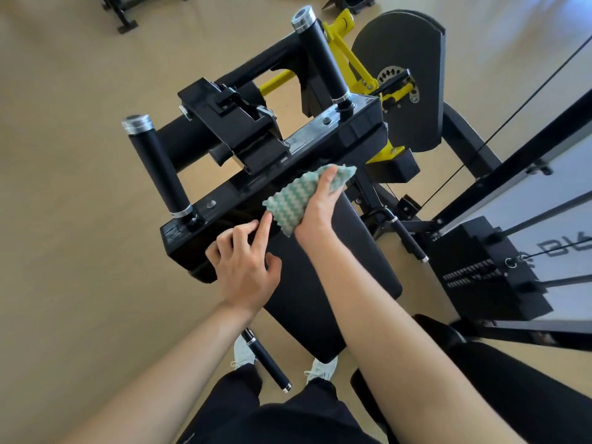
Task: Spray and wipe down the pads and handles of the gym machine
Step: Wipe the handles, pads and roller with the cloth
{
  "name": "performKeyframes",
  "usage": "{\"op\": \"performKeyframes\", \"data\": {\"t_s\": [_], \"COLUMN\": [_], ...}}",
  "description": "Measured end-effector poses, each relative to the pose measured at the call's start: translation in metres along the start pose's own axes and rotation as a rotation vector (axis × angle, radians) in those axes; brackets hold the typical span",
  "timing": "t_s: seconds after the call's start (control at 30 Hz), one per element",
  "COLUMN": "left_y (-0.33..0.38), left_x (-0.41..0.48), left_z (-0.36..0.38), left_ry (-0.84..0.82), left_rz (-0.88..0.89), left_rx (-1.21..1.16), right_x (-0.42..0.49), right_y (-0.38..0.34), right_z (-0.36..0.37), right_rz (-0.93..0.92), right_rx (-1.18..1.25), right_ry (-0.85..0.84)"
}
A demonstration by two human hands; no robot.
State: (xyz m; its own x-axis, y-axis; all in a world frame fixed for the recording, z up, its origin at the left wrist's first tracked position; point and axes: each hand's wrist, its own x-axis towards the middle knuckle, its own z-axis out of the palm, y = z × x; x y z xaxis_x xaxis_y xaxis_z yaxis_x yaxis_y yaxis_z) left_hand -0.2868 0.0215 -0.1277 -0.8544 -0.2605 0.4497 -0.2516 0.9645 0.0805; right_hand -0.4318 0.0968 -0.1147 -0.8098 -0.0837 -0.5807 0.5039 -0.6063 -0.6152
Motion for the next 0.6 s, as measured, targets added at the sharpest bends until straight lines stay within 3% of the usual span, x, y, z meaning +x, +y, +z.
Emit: {"op": "performKeyframes", "data": {"t_s": [0.23, 0.6], "left_y": [-0.011, -0.020], "left_x": [-0.007, -0.010], "left_z": [-0.009, -0.021], "left_ry": [-0.021, -0.050], "left_rz": [0.059, 0.100], "left_rx": [-0.048, -0.154], "right_x": [-0.029, -0.014], "right_y": [0.045, 0.008], "right_z": [-0.004, 0.010], "right_rz": [-0.029, -0.292], "right_rx": [-0.106, -0.252], "right_ry": [-0.024, 0.156]}}
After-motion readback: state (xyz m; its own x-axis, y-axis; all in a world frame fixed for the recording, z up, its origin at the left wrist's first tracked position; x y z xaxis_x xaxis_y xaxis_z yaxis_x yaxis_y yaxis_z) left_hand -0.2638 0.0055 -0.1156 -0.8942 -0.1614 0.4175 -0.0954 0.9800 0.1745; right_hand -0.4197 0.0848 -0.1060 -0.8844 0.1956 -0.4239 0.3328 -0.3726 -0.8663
